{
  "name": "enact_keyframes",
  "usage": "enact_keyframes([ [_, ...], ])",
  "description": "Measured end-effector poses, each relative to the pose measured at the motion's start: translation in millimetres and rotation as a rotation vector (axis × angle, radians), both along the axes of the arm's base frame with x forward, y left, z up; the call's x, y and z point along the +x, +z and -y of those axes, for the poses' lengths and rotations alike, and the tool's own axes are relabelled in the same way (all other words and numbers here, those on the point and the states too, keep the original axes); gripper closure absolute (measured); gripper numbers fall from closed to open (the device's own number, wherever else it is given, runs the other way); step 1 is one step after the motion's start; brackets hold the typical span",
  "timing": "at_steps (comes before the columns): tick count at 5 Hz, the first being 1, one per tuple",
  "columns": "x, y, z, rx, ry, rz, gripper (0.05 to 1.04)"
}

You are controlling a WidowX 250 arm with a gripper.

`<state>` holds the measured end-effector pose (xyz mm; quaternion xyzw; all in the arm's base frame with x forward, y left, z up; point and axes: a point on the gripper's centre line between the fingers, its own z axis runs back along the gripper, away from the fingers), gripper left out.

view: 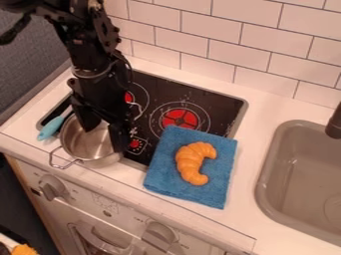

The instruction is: Put the croissant in the silver pot

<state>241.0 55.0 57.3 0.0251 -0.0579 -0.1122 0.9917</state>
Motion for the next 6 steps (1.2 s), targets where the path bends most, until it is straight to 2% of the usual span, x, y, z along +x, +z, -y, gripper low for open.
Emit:
enact_keyframes([
  [1, -0.9, -4.6, 1.7, -0.005, 0.001, -0.019, 0.082],
  [3, 12.5, 7.0, 77.6, -0.008, -0.177, 0.004, 0.082],
  [4, 19.3, 9.5, 110.4, -0.014, -0.196, 0.034, 0.082],
  [5, 26.9, -10.3, 117.2, -0.027, -0.121, -0.016, 0.082],
  [6, 32.1, -22.9, 103.3, -0.023, -0.030, -0.055, 0.082],
])
